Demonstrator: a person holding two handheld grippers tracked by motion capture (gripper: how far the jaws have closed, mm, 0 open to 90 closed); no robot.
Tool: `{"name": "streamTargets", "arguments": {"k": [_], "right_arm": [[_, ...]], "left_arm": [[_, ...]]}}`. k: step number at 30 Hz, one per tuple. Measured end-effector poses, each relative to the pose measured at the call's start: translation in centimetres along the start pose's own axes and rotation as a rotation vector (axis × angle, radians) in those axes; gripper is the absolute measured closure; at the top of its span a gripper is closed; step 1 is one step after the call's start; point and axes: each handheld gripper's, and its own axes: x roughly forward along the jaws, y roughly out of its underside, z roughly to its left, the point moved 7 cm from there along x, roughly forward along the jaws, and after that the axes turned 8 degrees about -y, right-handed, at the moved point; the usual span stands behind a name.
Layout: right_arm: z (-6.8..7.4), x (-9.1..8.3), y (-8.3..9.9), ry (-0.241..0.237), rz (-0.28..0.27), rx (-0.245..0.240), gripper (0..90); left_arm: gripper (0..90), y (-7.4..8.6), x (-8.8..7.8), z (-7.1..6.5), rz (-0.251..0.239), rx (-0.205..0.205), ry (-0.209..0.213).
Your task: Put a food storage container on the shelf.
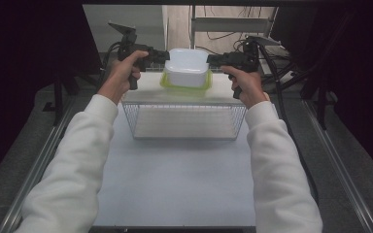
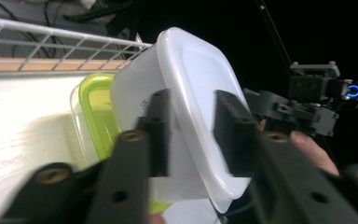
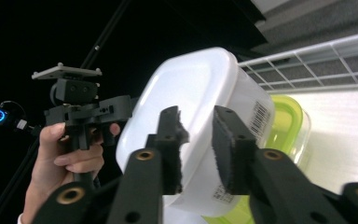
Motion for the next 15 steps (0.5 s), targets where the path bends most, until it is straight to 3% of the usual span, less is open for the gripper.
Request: {"name": "streamTargets", "arguments": {"k": [3, 7, 9, 11, 15], "right_arm": [[0.6, -0.7, -0.1, 0.021, -0.026, -0.051, 62.2], [1.5, -2.6, 0.5, 0.047, -0.039, -0.168, 56.1], [1.8, -3.7, 1.3, 0.061, -0.034, -0.233, 53.3], [1.9, -5.0, 2.2, 0.081, -0.024, -0.301, 50.7], [1.4, -7.3, 4.9, 0.113, 0.002, -0.403, 46.3]], "left_arm": [[48.8, 0.1, -0.7, -0.3, -0.047, 0.068, -0.041], [39.7, 1.1, -2.6, -1.1, -0.099, 0.16, -0.075], [37.7, 2.2, -3.7, -1.5, -0.128, 0.191, -0.06], [36.3, 3.6, -4.8, -1.5, -0.148, 0.243, -0.077], [34.8, 7.0, -6.5, -1.2, -0.169, 0.301, -0.101]]}}
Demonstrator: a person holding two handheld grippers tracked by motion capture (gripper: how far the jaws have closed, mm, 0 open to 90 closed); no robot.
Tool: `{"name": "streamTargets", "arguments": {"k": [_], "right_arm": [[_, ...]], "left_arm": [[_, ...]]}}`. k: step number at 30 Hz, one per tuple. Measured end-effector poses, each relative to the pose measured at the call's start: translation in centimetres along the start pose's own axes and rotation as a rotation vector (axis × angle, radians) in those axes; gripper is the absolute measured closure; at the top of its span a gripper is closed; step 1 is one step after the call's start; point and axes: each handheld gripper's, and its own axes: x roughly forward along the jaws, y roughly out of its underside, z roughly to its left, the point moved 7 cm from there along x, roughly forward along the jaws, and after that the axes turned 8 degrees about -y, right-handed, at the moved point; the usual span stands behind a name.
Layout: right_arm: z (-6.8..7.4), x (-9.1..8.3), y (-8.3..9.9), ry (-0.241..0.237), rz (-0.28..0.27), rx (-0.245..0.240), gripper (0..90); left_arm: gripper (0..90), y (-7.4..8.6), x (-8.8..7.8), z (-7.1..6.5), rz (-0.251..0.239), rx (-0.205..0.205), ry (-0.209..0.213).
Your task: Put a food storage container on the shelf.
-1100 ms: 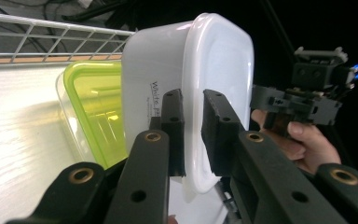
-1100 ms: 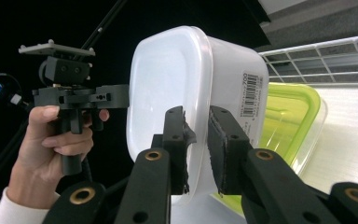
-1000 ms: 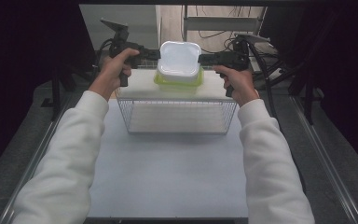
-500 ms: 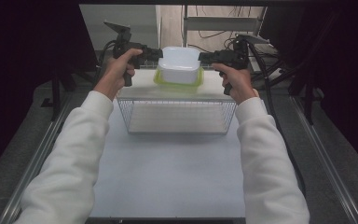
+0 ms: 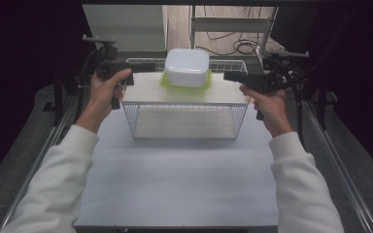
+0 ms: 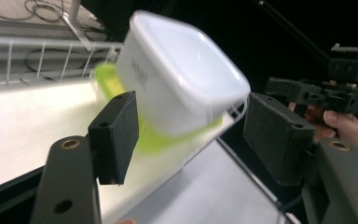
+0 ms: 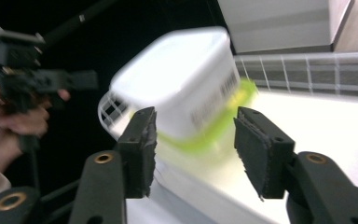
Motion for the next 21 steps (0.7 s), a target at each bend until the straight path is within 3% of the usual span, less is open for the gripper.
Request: {"name": "streamTargets", "arguments": {"k": [7, 11, 16, 19, 20, 21], "right_arm": [[0.4, -3.2, 5.6, 0.023, 0.041, -0.085, 39.4], [0.2, -4.1, 9.2, 0.047, 0.08, -0.113, 36.0], [-0.6, -4.7, 13.7, 0.102, 0.141, -0.144, 31.8], [-1.1, -4.9, 15.9, 0.106, 0.166, -0.134, 29.1], [-1.1, -4.9, 15.9, 0.106, 0.166, -0.134, 29.1], [-1.5, -5.0, 16.9, 0.109, 0.174, -0.125, 27.4]], "left_arm": [[33.0, 6.2, -2.4, -1.4, 0.007, 0.113, -0.034], [30.9, 10.0, -2.9, -1.8, 0.043, 0.187, -0.087], [27.9, 14.6, -3.0, -1.1, 0.072, 0.191, -0.118], [25.9, 17.1, -2.5, -0.3, 0.113, 0.176, -0.125], [25.5, 17.1, -2.5, -0.3, 0.113, 0.176, -0.125], [25.2, 18.2, -2.1, 0.1, 0.146, 0.172, -0.13]]}}
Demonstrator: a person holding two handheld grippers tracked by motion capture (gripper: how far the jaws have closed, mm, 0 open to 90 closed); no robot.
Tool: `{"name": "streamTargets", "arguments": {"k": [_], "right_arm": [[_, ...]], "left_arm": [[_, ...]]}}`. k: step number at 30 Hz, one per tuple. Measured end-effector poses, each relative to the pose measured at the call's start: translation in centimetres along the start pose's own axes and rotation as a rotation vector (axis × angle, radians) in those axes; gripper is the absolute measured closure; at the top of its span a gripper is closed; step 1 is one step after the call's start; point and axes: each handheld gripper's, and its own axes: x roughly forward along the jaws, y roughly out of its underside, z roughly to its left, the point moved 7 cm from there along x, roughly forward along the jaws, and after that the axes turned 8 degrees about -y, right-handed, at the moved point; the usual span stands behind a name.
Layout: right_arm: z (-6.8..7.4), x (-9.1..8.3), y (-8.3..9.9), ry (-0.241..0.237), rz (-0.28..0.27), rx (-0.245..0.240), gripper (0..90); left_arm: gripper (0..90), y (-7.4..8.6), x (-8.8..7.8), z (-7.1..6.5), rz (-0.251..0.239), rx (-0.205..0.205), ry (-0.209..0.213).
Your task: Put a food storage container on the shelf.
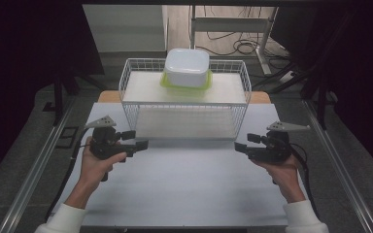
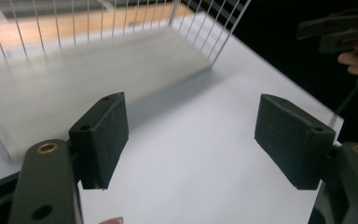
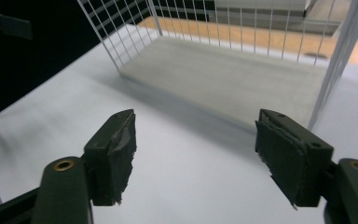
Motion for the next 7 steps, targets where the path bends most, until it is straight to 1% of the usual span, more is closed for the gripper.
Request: {"name": "streamTargets", "arguments": {"k": [1, 3, 6, 7], "right_arm": [[-0.09, -0.02, 0.29, -0.001, 0.002, 0.007, 26.8], [-0.26, -0.09, 0.45, 0.003, 0.004, 0.013, 24.8], [-0.25, -0.45, 0.21, 0.003, -0.024, 0.005, 22.2], [-0.24, -0.51, 0.28, 0.005, -0.023, 0.001, 21.4]], "left_arm": [[24.2, 0.3, 0.18, 0.09, 0.011, 0.001, -0.005], [23.7, 0.4, 0.31, 0.09, 0.01, 0.0, -0.008], [22.3, 0.27, 0.38, 0.14, 0.001, -0.004, -0.016], [21.8, 0.27, 0.38, 0.14, 0.001, -0.004, -0.016]]}}
